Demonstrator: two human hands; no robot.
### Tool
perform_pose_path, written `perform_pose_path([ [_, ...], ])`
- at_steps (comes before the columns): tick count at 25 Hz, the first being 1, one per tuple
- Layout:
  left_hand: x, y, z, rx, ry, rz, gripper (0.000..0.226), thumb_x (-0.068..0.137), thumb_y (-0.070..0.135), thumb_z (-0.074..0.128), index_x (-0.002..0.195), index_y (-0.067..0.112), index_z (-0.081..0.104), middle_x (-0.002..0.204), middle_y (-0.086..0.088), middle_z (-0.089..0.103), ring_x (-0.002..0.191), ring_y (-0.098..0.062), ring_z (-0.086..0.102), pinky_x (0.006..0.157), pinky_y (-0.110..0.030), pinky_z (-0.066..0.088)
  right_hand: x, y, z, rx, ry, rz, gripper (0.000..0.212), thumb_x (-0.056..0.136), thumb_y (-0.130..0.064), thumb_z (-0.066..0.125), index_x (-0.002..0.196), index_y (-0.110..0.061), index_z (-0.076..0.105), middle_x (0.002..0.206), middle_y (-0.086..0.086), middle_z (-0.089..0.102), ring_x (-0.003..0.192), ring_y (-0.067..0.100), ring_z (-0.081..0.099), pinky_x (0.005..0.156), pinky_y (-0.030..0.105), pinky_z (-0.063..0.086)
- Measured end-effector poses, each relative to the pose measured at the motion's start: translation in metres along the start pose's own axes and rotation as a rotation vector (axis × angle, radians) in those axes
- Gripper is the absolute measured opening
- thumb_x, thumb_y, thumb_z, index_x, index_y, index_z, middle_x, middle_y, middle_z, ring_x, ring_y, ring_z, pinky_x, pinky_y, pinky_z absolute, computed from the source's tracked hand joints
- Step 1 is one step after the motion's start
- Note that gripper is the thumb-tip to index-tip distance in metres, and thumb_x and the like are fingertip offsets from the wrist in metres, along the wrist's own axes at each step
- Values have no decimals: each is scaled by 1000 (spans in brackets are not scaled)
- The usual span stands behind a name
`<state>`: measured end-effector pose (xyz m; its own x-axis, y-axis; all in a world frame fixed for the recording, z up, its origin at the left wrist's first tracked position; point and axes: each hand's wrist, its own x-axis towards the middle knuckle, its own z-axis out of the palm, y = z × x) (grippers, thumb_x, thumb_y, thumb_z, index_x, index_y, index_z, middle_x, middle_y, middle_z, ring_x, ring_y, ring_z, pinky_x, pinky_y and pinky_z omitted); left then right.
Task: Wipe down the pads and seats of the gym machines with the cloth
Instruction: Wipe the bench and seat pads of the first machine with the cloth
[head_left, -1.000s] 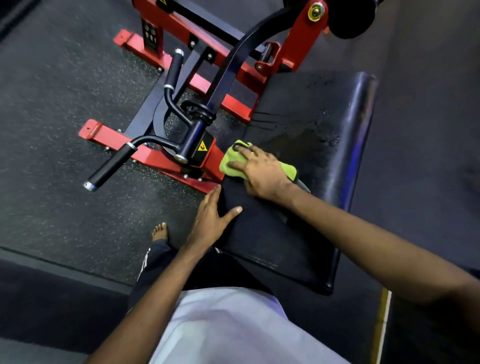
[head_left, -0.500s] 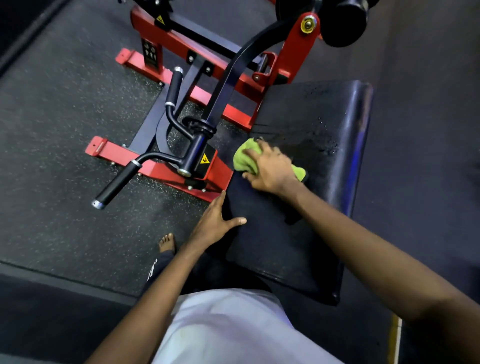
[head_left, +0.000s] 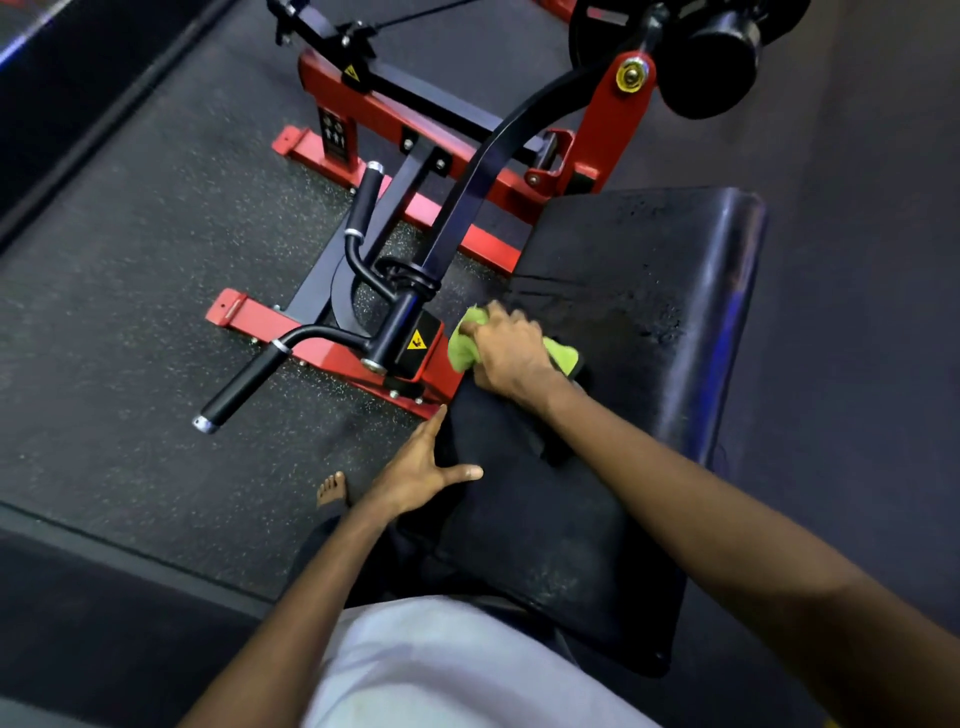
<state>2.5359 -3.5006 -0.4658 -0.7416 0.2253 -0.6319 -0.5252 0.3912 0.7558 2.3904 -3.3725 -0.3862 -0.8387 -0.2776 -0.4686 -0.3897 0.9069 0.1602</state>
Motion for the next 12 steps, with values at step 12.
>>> perform_pose_path([
  [12,5,-10,-1,38,-36,37,122,45,96,64,142,70,-5,164,17,17,151,-9,15,116,-67,21,50,18,-7,-51,0,109,49,86,-24,68,134,-28,58,138,14,47,120,41,52,95,54,46],
])
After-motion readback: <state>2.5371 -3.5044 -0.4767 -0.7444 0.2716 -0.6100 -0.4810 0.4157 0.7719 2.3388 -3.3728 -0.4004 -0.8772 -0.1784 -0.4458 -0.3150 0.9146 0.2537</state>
